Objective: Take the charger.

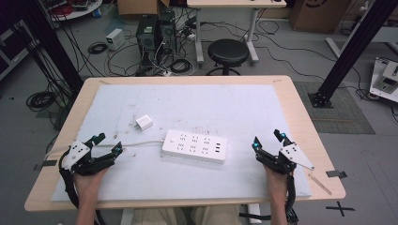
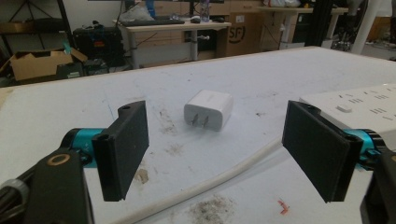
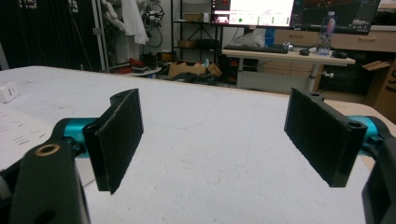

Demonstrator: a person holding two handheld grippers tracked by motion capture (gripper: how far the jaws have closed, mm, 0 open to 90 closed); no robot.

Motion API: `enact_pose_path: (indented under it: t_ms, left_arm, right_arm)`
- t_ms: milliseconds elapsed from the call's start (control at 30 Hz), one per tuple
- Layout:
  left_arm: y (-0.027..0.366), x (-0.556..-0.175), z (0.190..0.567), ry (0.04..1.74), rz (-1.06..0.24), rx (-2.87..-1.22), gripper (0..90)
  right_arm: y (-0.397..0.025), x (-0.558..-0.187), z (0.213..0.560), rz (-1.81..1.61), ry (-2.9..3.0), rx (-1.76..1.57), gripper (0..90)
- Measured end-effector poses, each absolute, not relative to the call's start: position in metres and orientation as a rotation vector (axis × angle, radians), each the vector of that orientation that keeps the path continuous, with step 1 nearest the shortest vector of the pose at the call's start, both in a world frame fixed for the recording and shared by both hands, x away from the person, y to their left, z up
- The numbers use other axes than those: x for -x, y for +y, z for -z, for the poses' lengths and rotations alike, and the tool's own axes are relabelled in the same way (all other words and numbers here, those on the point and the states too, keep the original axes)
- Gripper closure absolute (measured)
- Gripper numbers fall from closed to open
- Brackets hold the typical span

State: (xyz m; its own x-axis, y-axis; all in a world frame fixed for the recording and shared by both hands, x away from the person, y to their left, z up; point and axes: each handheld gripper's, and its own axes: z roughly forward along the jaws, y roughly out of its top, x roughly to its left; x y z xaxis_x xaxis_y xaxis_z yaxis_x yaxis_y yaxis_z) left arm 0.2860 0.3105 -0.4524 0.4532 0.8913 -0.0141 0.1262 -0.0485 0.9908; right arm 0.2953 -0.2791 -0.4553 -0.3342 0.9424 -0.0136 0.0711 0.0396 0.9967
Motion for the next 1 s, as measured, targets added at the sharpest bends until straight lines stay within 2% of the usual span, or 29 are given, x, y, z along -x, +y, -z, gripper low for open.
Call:
enact_pose_path:
  t_ms: [1000]
  left_arm:
    - [0.3082, -0.2886, 0.4512, 0.967, -0.807, -1.527, 22.9]
  right_arm:
    - [-0.2750, -0.2960, 0.4547, -1.360, 1.546, -1.060, 19.9]
